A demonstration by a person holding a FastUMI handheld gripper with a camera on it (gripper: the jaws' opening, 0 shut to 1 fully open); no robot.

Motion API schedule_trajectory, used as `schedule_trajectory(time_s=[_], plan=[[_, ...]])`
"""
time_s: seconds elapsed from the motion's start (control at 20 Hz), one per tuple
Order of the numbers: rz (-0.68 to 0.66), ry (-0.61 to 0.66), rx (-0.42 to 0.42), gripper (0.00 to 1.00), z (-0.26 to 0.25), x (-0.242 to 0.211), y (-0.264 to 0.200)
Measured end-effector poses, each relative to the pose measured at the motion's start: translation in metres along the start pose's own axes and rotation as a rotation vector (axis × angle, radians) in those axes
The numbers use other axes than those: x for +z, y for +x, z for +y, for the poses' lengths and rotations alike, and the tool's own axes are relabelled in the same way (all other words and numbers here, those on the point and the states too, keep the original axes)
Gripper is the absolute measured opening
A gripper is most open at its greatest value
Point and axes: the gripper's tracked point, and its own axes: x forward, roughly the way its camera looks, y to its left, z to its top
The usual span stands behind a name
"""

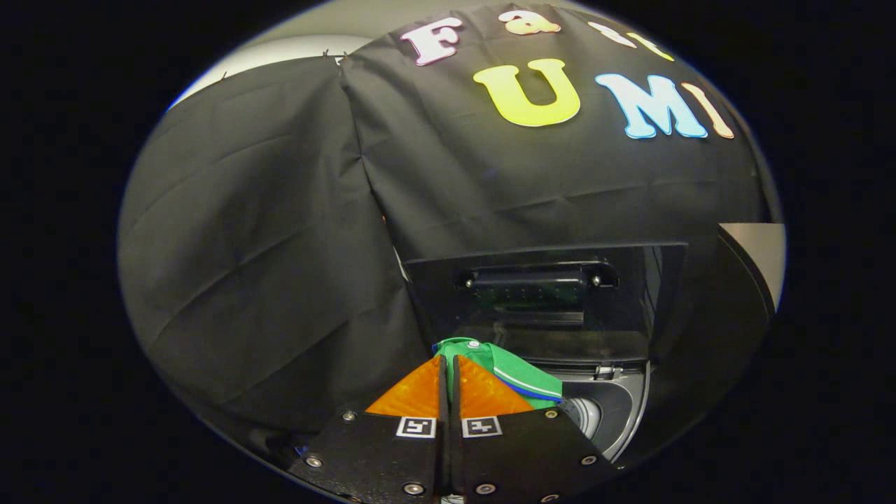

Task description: Put the clothes into the washing machine and then close the washing machine lid.

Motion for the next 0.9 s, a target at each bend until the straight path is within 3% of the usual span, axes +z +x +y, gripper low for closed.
schedule_trajectory(time_s=[0.9], plan=[[0.12,0.067,-0.222,0.0,-0.058,-0.088,0.05]])
